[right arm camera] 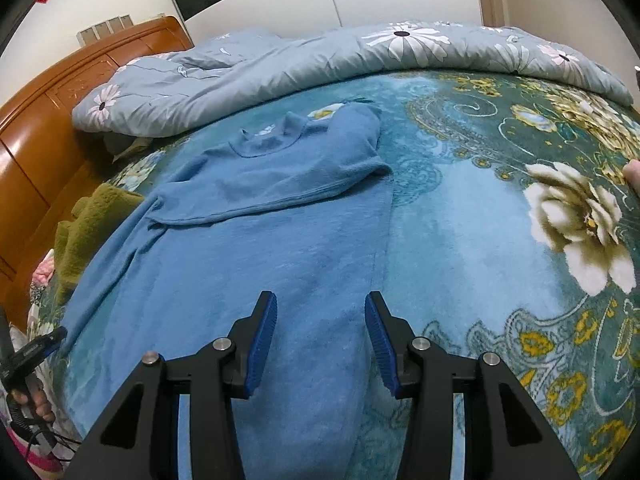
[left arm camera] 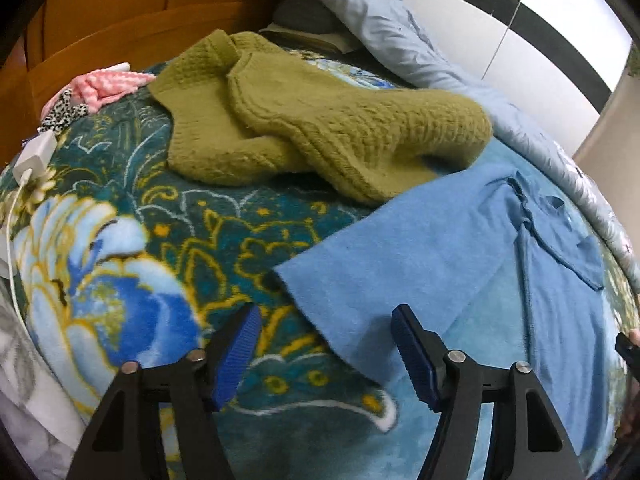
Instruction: Fold clothes
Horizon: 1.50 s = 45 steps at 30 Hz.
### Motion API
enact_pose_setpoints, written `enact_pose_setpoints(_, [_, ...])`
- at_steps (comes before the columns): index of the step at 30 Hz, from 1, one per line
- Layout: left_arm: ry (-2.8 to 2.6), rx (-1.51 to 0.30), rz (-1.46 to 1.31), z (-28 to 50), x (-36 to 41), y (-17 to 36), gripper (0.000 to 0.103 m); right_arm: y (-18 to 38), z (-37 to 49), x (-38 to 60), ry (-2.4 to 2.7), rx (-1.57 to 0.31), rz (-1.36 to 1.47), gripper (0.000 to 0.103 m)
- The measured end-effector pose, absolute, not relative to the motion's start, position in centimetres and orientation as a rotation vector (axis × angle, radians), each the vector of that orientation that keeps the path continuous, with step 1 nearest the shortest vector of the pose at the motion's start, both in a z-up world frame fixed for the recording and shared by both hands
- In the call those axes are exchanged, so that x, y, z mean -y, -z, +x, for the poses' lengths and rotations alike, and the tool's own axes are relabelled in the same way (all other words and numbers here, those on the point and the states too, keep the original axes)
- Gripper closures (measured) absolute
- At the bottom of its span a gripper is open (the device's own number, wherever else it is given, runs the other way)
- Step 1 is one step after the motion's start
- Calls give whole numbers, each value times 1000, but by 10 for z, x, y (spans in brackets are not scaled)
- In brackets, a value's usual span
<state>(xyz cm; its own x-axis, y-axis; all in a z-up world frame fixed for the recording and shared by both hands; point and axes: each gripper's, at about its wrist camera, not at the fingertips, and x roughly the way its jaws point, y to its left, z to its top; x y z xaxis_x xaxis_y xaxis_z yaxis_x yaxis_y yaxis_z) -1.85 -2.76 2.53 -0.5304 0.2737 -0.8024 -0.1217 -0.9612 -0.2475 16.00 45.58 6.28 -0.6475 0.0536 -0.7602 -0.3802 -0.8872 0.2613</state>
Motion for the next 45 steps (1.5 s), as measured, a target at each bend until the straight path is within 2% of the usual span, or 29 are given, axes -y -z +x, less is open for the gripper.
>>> enact_pose_setpoints(1, [-2550, 235, -1382, -18, 25, -25, 56, -63, 161, -456, -2579, -600, -1171, 56])
enact_pose_setpoints(2, [-2545, 233, -1382, -17, 22, -25, 60, -63, 161, -456, -2576, -606, -1171, 56])
enact_pose_setpoints(3, [-2541, 233, -1381, -16, 19, -25, 69, -62, 162, -456, -2574, -612, -1171, 56])
enact_pose_setpoints(4, [-2537, 241, -1377, -15, 17, -24, 87, -62, 163, -456, -2571, -618, -1170, 56])
enact_pose_setpoints(5, [-2529, 253, -1374, -14, 15, -24, 97, -62, 164, -456, -2569, -624, -1170, 56])
enact_pose_setpoints(6, [-2501, 295, -1369, -15, 15, -23, 99, -62, 164, -456, -2567, -630, -1170, 56])
enact_pose_setpoints(10, [-2543, 324, -1266, -22, 14, -46, 100, -63, 165, -458, -2575, -630, -1171, 56])
enact_pose_setpoints(17, [-2530, 312, -918, -76, -17, -161, 100, -64, 170, -471, -2576, -658, -1148, 56])
enact_pose_setpoints(20, [-2447, 233, -769, -98, -67, -219, 100, -63, 171, -480, -2570, -679, -1137, 56])
enact_pose_setpoints(28, [-2178, 39, -694, -108, -243, -264, 100, -59, 179, -511, -2536, -739, -1108, 56])
enact_pose_setpoints(32, [-2052, -60, -764, -100, -325, -229, 99, -54, 187, -524, -2517, -743, -1111, 56])
enact_pose_setpoints(36, [-1962, -195, -879, -82, -397, -170, 99, -47, 195, -539, -2487, -755, -1118, 56])
enact_pose_setpoints(41, [-1911, -356, -1026, -67, -455, -96, 99, -40, 206, -554, -2468, -801, -1109, 56])
enact_pose_setpoints(45, [-1894, -429, -1073, -60, -475, -65, 98, -41, 208, -556, -2474, -797, -1107, 56])
